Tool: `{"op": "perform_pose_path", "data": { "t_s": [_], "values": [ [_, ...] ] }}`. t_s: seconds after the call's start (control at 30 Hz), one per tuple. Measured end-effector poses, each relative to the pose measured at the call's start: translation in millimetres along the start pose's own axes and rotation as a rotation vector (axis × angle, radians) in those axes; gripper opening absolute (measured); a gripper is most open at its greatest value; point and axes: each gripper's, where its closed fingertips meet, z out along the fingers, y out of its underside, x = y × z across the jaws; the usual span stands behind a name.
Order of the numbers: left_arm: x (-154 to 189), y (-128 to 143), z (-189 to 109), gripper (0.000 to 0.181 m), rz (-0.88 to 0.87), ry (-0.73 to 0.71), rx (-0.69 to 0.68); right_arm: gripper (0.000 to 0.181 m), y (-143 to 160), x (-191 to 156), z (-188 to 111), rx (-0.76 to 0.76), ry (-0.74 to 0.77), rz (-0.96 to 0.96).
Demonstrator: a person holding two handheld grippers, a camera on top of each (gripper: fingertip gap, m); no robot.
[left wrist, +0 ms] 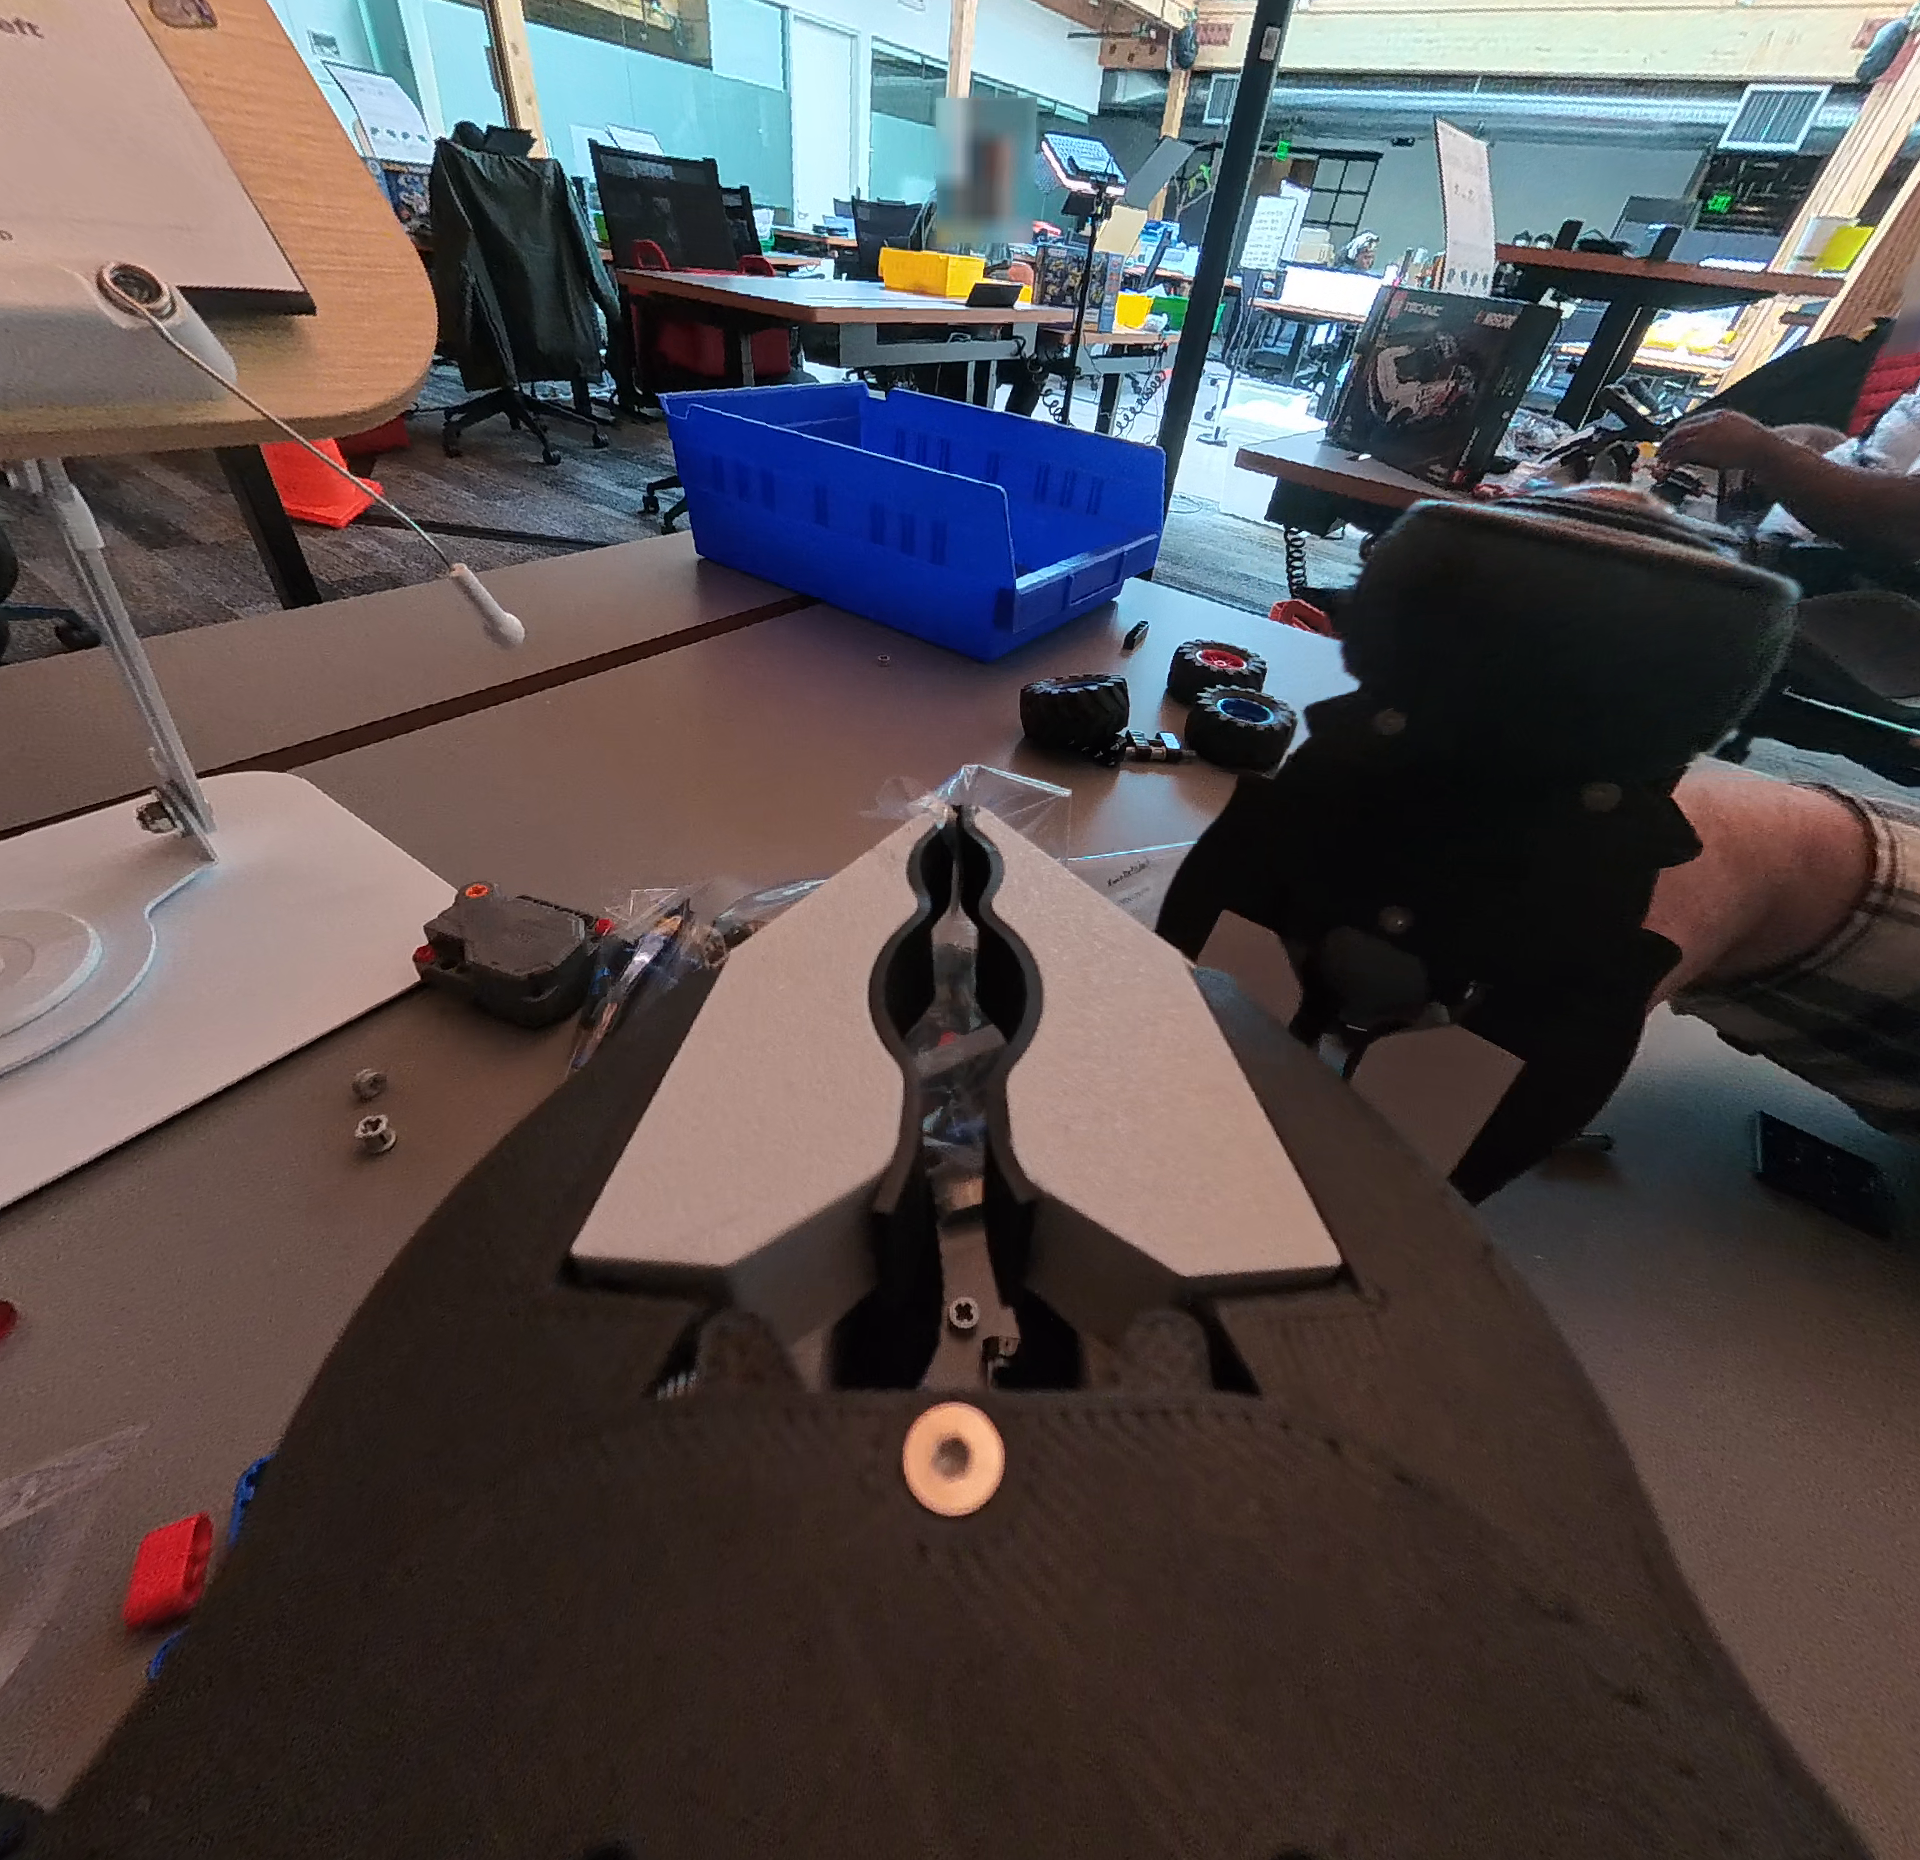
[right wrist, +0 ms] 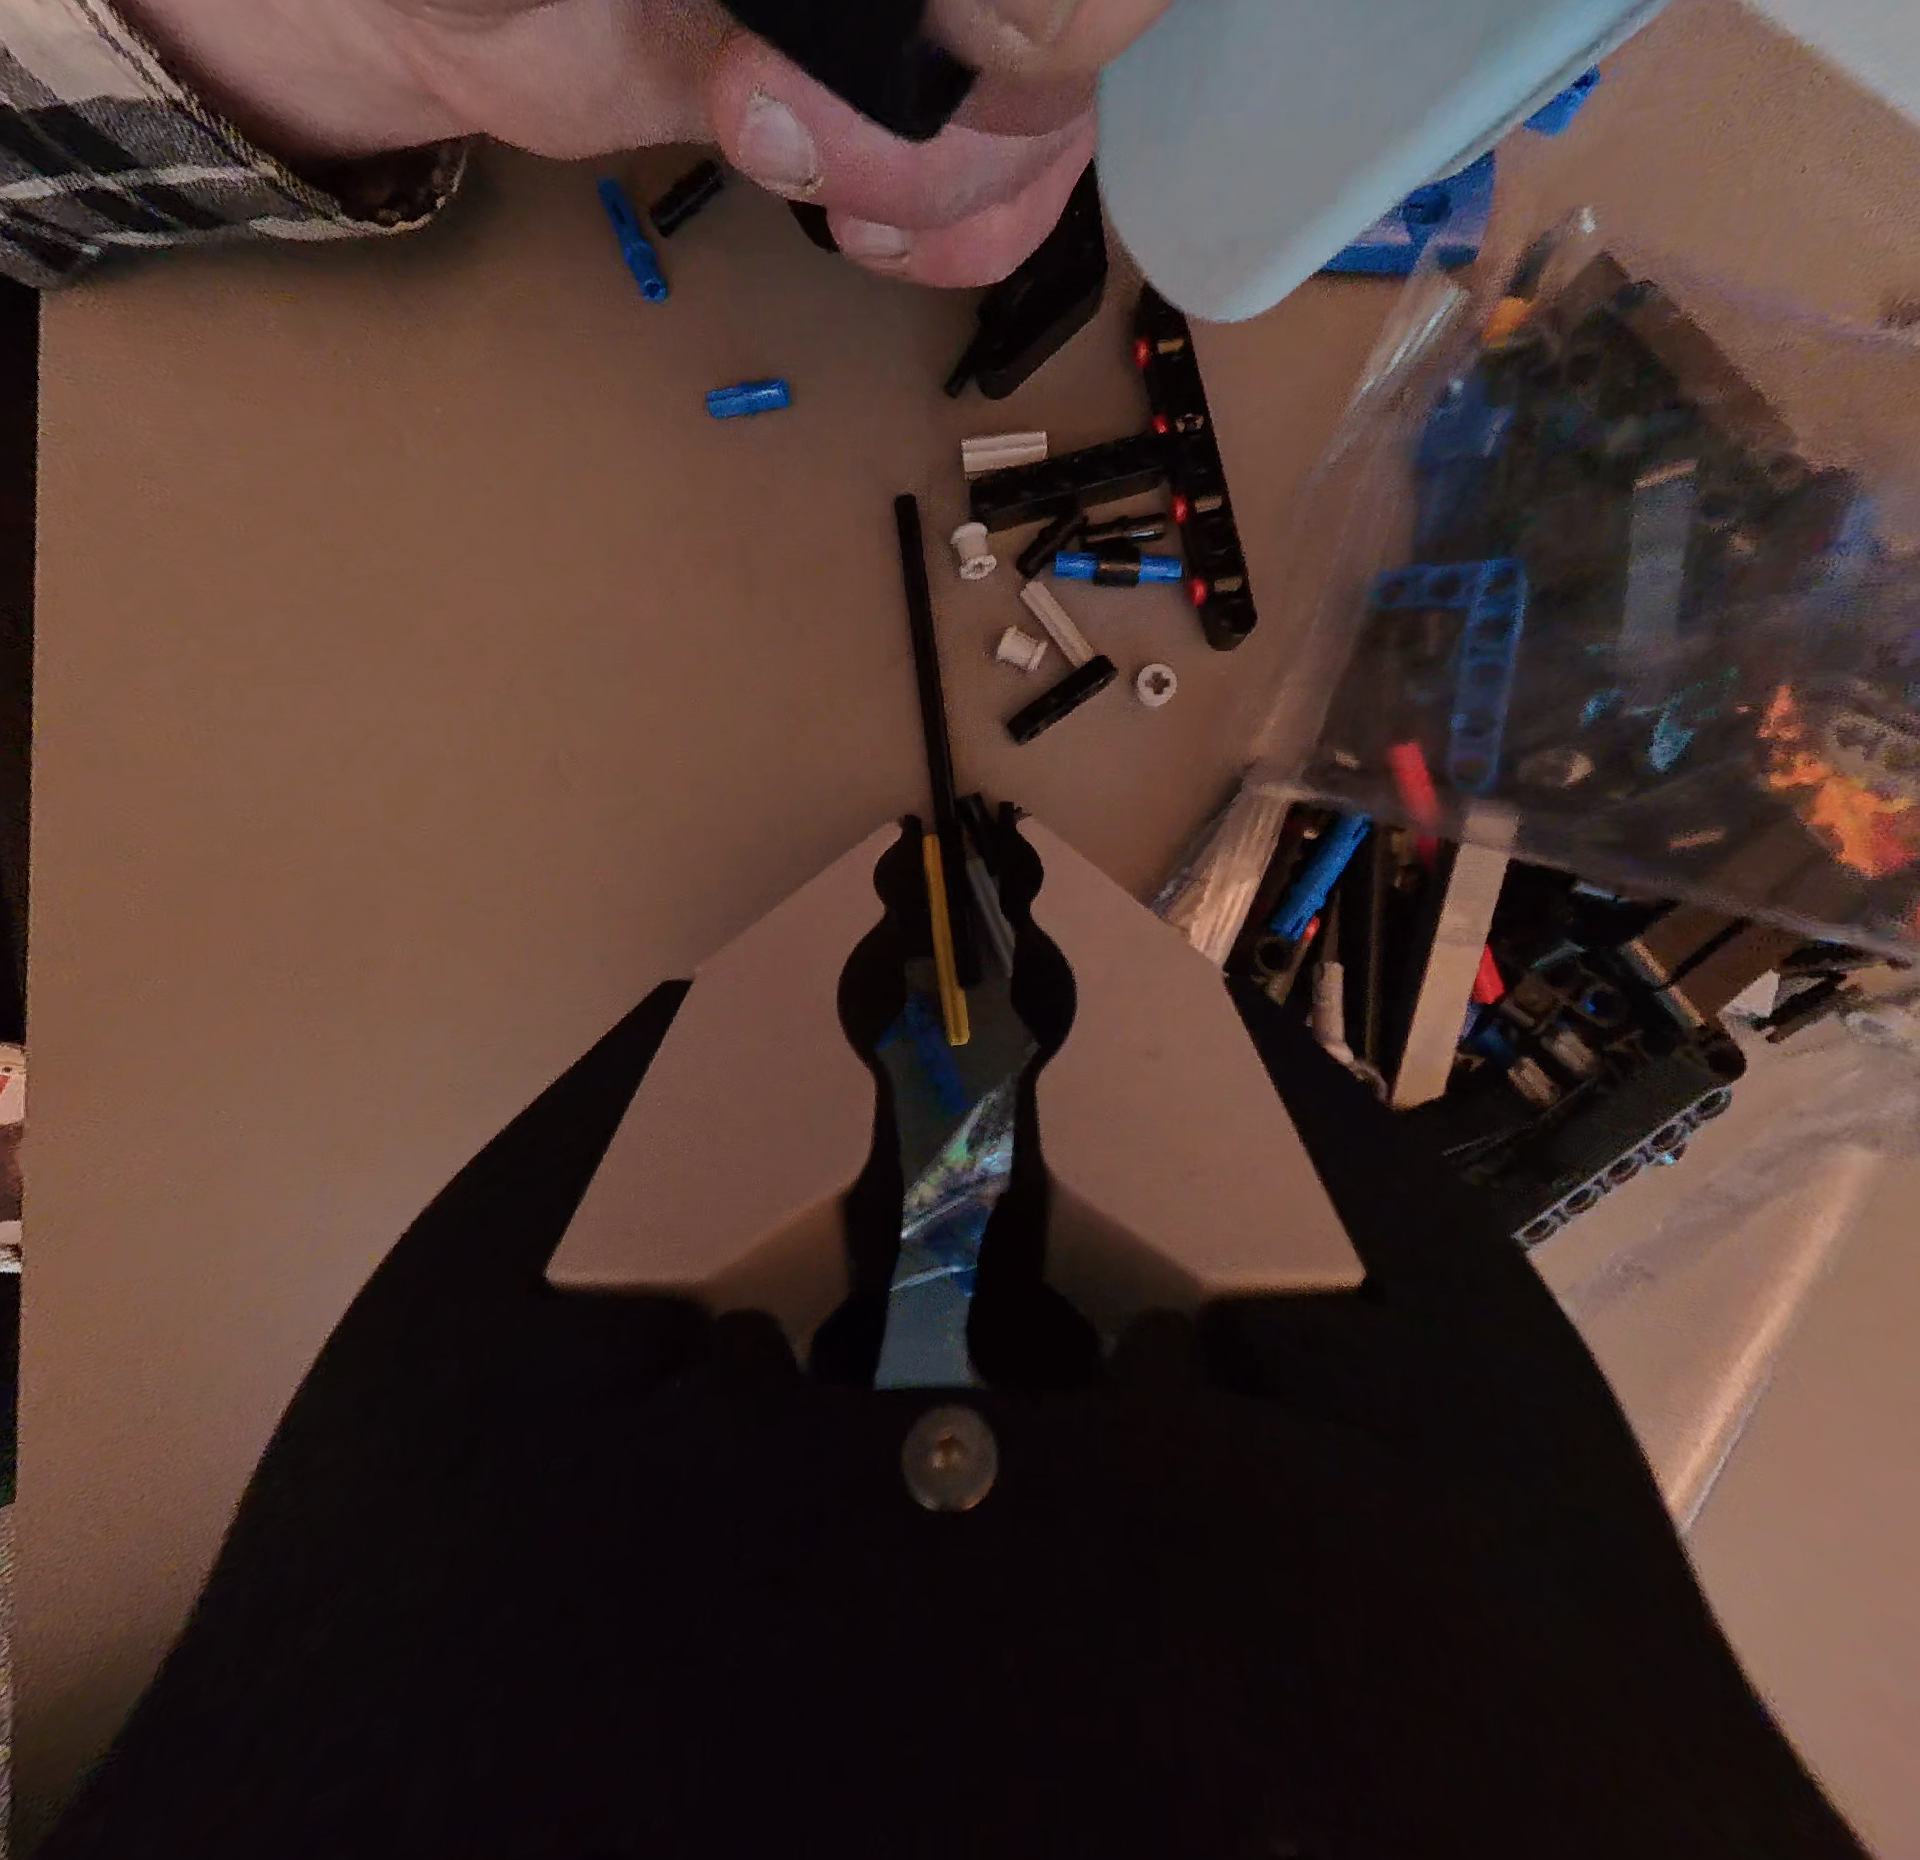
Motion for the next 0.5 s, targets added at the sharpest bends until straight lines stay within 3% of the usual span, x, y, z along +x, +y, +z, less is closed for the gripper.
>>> {"op": "perform_pose_path", "data": {
  "t_s": [0.27, 0.5],
  "values": [
    [-0.5, 1.0, 0.3, 0.000, -0.005, 0.001, -0.002, 0.012, 1.1, -6.3, -19.1, 0.058, 0.048, 0.020],
    [-1.5, -1.2, -0.9, 0.000, -0.008, -0.002, 0.007, 0.012, -1.3, -11.6, -75.9, 0.127, 0.146, 0.078]
  ]
}}
